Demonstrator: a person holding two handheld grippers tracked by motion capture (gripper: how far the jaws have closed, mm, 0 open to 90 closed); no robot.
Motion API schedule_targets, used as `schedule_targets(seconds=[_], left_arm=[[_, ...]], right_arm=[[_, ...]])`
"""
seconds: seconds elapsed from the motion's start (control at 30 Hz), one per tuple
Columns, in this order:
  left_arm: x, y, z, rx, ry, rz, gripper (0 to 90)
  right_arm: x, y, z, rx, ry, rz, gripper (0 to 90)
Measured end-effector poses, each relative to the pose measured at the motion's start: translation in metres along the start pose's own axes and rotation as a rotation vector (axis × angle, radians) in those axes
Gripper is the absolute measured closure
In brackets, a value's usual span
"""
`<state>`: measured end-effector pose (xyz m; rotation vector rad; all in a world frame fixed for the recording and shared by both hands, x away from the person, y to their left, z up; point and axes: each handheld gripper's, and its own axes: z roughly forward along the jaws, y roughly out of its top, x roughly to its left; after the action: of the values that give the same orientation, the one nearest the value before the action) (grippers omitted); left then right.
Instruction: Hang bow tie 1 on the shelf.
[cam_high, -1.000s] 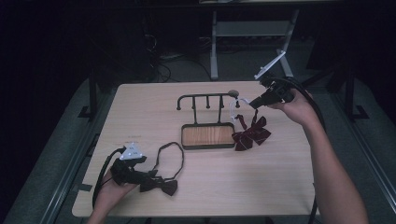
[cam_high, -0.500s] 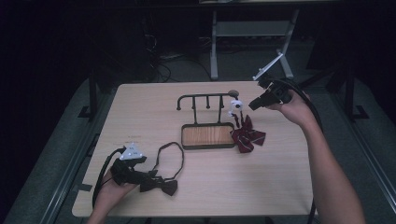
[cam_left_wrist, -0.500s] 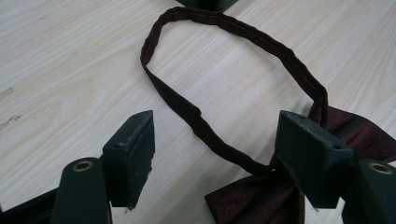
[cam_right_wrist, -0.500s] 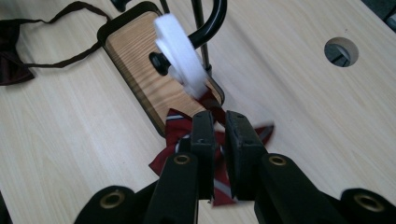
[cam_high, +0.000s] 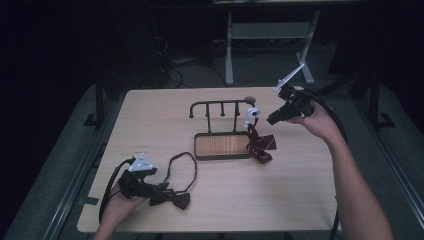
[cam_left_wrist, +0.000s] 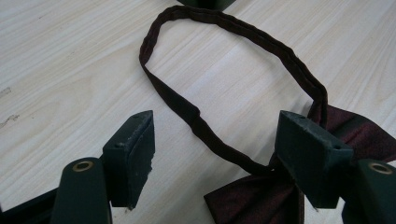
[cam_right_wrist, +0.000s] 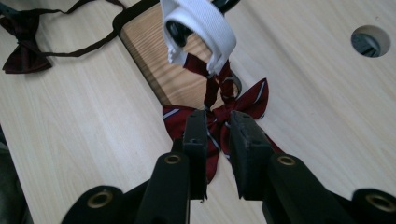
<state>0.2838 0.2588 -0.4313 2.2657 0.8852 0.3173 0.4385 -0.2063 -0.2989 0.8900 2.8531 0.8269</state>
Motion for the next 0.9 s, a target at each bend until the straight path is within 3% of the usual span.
schedule_targets(seconds=[0.47, 0.9], left_arm=[[0.0, 0.0, 0.001, 0.004, -0.002, 0.002, 29.3], [0.0, 0.0, 0.001, 0.009, -0.005, -0.002, 29.3]], right_arm=[[0.003, -0.022, 0.011, -0.002, 0.026, 0.023, 66.6], [0.01, -0.04, 0.02, -0.01, 0.037, 0.016, 57.9]])
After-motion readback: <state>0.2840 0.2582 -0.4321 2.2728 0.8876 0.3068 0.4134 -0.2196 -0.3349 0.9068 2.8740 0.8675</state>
